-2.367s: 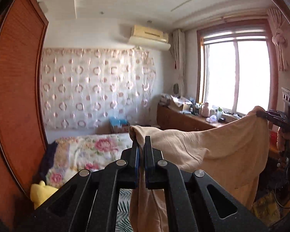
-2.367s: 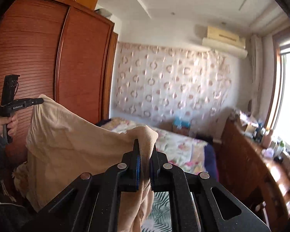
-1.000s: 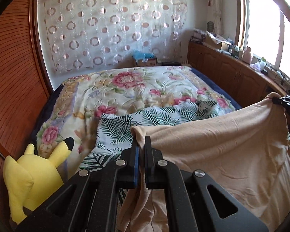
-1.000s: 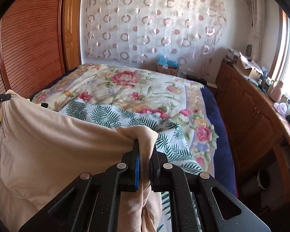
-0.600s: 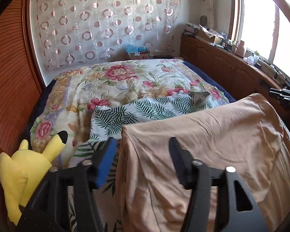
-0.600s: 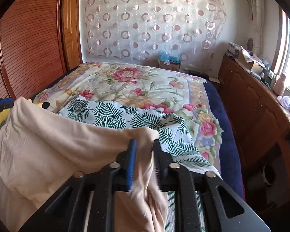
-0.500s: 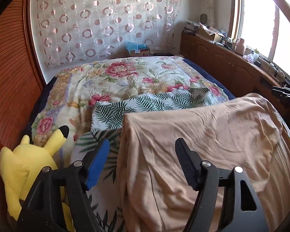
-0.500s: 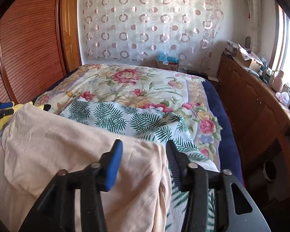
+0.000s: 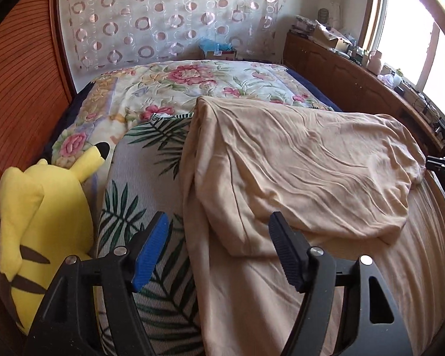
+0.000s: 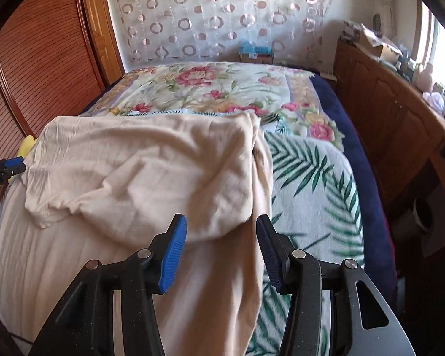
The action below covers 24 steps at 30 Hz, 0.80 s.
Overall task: Fold small clothes
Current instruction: 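Lay the lifted shirt over onto itself and open both tools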
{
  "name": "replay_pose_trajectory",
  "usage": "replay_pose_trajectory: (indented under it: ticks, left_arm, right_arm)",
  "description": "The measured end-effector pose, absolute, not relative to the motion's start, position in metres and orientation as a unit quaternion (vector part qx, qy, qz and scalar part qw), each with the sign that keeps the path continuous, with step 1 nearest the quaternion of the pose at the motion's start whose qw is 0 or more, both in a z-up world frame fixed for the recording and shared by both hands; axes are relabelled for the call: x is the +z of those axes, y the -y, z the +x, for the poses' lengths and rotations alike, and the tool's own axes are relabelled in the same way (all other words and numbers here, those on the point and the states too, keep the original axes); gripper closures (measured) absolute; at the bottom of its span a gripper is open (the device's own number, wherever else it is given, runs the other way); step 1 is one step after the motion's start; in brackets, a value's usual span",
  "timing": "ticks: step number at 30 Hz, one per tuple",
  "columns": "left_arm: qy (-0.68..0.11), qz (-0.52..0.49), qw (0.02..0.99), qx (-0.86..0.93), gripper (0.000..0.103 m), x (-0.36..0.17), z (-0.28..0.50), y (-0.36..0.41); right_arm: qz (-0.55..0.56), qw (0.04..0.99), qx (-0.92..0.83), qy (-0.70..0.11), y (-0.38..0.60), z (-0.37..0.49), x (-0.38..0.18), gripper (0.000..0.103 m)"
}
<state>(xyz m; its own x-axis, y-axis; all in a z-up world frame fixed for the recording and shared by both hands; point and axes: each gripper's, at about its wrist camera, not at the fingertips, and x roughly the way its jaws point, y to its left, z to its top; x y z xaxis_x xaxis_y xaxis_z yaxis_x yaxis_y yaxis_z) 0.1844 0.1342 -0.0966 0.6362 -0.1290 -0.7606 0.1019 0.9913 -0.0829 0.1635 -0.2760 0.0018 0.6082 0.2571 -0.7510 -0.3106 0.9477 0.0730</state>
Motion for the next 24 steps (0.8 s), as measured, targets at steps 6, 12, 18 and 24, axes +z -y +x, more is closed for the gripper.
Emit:
replay_pose_trajectory:
  ticks: [6, 12, 18, 24]
  left_arm:
    - [-0.423, -0.018, 0.903, -0.070, 0.033, -0.093, 0.174, -0.130]
    - [-0.429, -0.036, 0.898, -0.093, 0.059, -0.096, 0.176, -0.126]
    - [-0.446, -0.029, 0.891, -0.082, 0.062, -0.104, 0.183, -0.121]
    - [-0.440, -0.034, 0.893, -0.091, 0.071, -0.105, 0.184, -0.122]
  right_arm:
    - [-0.025, 0.891, 0.163, -0.424, 0.281, 0.174, 0.004, 0.052]
    - [-0.017, 0.893, 0.163, -0.419, 0.284, 0.185, 0.002, 0.052]
    - [-0.025, 0.894, 0.164, -0.417, 0.276, 0.189, -0.007, 0.052]
    - [-0.022, 0.896, 0.161, -0.413, 0.272, 0.185, -0.012, 0.052]
